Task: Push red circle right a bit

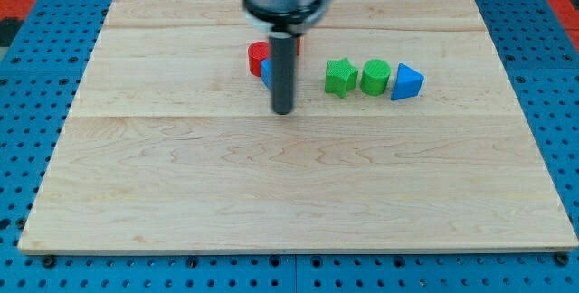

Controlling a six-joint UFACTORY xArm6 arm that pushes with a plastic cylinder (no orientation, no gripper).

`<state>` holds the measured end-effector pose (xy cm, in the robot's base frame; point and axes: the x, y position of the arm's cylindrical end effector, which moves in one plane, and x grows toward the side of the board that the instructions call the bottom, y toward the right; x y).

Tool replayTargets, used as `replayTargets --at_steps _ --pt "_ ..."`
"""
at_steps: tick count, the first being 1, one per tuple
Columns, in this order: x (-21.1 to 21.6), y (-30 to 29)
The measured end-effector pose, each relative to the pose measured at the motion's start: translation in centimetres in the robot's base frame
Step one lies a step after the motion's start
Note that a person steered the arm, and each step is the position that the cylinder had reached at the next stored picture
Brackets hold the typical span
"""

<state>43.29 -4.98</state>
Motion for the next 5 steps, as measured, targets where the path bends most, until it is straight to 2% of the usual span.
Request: replayTargets --at_steps 1,2,4,5 --pt "-2.6 -10.2" --pt "-7.6 -8.7" --pt "-8.7 -1.7" --pt "-8.7 -0.9"
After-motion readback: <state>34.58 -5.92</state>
